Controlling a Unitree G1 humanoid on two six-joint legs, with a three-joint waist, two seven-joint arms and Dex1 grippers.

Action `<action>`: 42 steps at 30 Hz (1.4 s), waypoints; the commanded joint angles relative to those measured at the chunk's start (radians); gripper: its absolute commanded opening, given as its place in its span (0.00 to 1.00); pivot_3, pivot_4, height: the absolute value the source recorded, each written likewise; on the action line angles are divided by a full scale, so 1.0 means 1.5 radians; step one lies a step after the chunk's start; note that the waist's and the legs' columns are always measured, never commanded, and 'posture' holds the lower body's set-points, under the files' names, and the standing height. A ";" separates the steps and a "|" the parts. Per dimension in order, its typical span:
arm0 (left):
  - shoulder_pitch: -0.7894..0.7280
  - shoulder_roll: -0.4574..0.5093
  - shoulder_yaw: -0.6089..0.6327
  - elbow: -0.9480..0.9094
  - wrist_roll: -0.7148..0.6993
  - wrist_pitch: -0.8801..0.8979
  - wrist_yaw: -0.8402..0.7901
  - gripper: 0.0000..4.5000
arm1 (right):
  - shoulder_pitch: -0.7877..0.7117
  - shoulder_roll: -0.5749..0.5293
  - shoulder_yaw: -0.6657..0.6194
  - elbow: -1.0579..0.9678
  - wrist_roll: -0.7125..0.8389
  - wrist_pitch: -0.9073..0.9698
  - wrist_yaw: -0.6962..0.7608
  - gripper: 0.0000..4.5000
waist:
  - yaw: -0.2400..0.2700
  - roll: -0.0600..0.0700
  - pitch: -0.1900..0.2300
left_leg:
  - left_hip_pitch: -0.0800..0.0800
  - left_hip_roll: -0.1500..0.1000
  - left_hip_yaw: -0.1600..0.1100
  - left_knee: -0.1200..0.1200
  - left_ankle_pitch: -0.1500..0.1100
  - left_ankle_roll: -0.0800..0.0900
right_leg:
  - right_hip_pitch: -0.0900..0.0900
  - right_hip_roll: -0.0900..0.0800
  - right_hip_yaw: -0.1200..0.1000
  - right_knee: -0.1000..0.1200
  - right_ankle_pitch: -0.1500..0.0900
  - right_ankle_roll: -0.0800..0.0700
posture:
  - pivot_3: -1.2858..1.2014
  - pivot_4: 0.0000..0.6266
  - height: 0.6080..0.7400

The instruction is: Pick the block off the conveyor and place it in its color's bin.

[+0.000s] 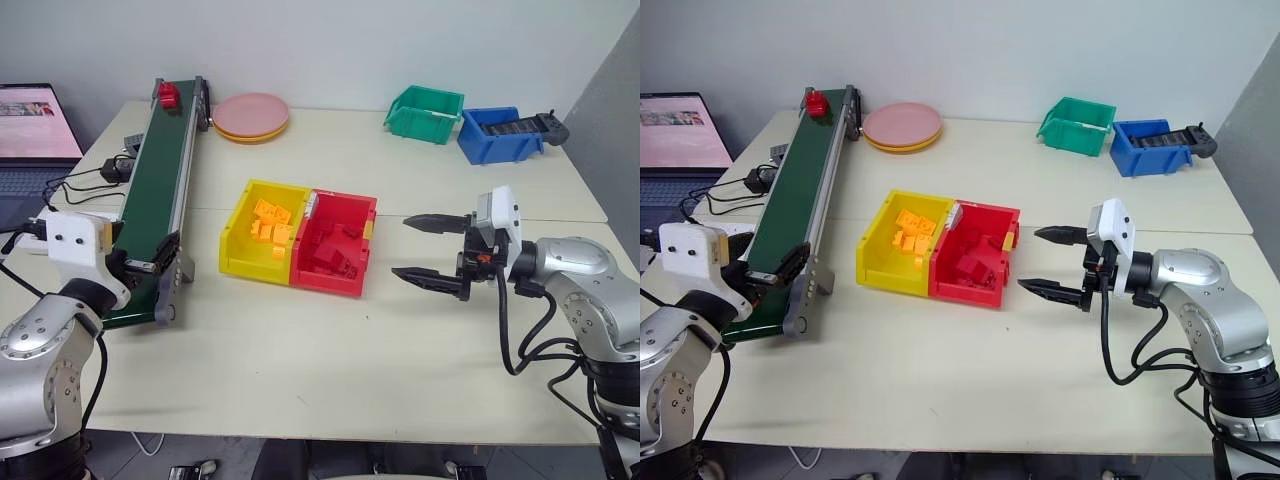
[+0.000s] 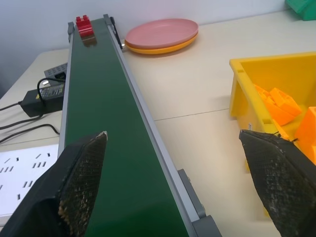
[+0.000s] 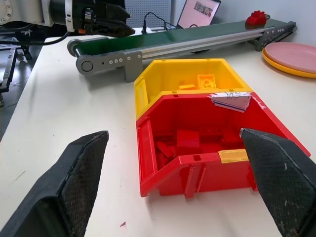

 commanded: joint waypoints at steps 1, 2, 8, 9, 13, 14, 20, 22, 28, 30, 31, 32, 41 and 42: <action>0.003 0.000 0.039 -0.007 0.002 -0.015 0.019 0.99 | -0.009 -0.005 -0.017 -0.022 0.016 0.000 0.000 1.00 | 0.000 0.000 0.000 | 0.000 0.000 0.000 0.000 0.000 0.000 | 0.000 0.000 0.000 0.000 0.000 0.000 | 0.52 0.24 1.00; 0.006 -0.002 0.039 -0.009 0.009 -0.012 0.028 0.99 | -0.013 -0.004 -0.014 -0.018 0.015 -0.001 0.002 1.00 | 0.000 0.000 0.000 | 0.000 0.000 0.000 0.000 0.000 0.000 | 0.000 0.000 0.000 0.000 0.000 0.000 | 0.52 0.24 1.00; 0.019 -0.009 0.033 -0.025 0.029 0.001 0.066 0.99 | -0.019 -0.005 -0.010 -0.012 0.013 -0.002 0.009 1.00 | 0.000 0.000 0.000 | 0.000 0.000 0.000 0.000 0.000 0.000 | 0.000 0.000 0.000 0.000 0.000 0.000 | 0.52 0.24 1.00; 0.021 -0.009 0.032 -0.026 0.029 0.006 0.070 0.99 | -0.019 -0.005 -0.009 -0.012 0.012 -0.003 0.010 1.00 | 0.000 0.000 0.000 | 0.000 0.000 0.000 0.000 0.000 0.000 | 0.000 0.000 0.000 0.000 0.000 0.000 | 0.52 0.24 1.00; 0.030 -0.008 0.017 -0.038 0.043 -0.006 0.072 0.99 | -0.028 -0.009 -0.008 -0.008 0.014 0.002 0.020 1.00 | 0.000 0.000 0.000 | 0.000 0.000 0.000 0.000 0.000 0.000 | 0.000 0.000 0.000 0.000 0.000 0.000 | 0.52 0.24 1.00; 0.024 -0.013 0.020 -0.040 0.034 -0.004 0.073 0.99 | -0.031 -0.011 -0.008 -0.007 0.021 0.009 0.026 1.00 | 0.000 0.000 0.000 | 0.000 0.000 0.000 0.000 0.000 0.000 | 0.000 0.000 0.000 0.000 0.000 0.000 | 0.52 0.24 1.00; -0.006 -0.022 0.033 -0.032 0.024 0.033 0.108 0.99 | -0.039 -0.018 -0.011 -0.012 0.040 0.030 0.037 1.00 | 0.000 0.000 0.000 | 0.000 0.000 0.000 0.000 0.000 0.000 | 0.000 0.000 0.000 0.000 0.000 0.000 | 0.52 0.24 1.00; -0.017 -0.023 0.033 -0.030 0.020 0.051 0.118 0.99 | -0.040 -0.023 -0.007 -0.015 0.041 0.033 0.047 1.00 | 0.000 0.000 0.000 | 0.000 0.000 0.000 0.000 0.000 0.000 | 0.000 0.000 0.000 0.000 0.000 0.000 | 0.52 0.24 1.00; -0.064 -0.017 0.028 -0.010 0.024 0.115 0.162 0.99 | -0.045 -0.035 -0.004 -0.033 0.063 0.055 0.066 1.00 | 0.000 0.000 0.000 | 0.000 0.000 0.000 0.000 0.000 0.000 | 0.000 0.000 0.000 0.000 0.000 0.000 | 0.52 0.24 1.00; -0.079 -0.016 0.024 -0.009 0.024 0.128 0.170 0.99 | -0.044 -0.040 -0.001 -0.039 0.066 0.057 0.074 1.00 | 0.000 0.000 0.000 | 0.000 0.000 -0.001 0.000 0.000 0.000 | 0.000 0.000 -0.001 0.000 0.000 0.000 | 0.52 0.24 1.00; -0.084 -0.015 0.022 -0.009 0.027 0.137 0.175 0.99 | -0.043 -0.042 0.000 -0.041 0.065 0.057 0.076 1.00 | 0.000 0.000 0.000 | 0.000 0.000 -0.001 0.000 0.000 0.000 | 0.000 0.000 -0.001 0.000 0.000 0.000 | 0.52 0.24 1.00; -0.091 -0.013 0.018 -0.007 0.033 0.146 0.183 0.99 | -0.042 -0.043 0.000 -0.041 0.064 0.057 0.077 1.00 | 0.000 0.000 0.000 | 0.000 0.000 -0.001 0.000 0.000 0.000 | 0.000 0.000 -0.001 0.000 0.000 0.000 | 0.52 0.24 1.00; -0.135 -0.013 0.009 0.014 0.040 0.200 0.205 0.99 | -0.035 -0.048 0.002 -0.045 0.054 0.050 0.078 1.00 | 0.000 0.000 0.000 | 0.000 0.000 -0.001 0.000 0.000 0.000 | 0.000 0.000 -0.001 0.000 0.000 0.000 | 0.52 0.24 1.00; -0.137 -0.013 0.008 0.015 0.041 0.201 0.204 0.99 | -0.034 -0.048 0.002 -0.047 0.055 0.050 0.077 1.00 | 0.000 0.000 0.000 | 0.000 0.000 -0.001 0.000 0.000 0.000 | 0.000 0.000 -0.001 0.000 0.000 0.000 | 0.52 0.24 1.00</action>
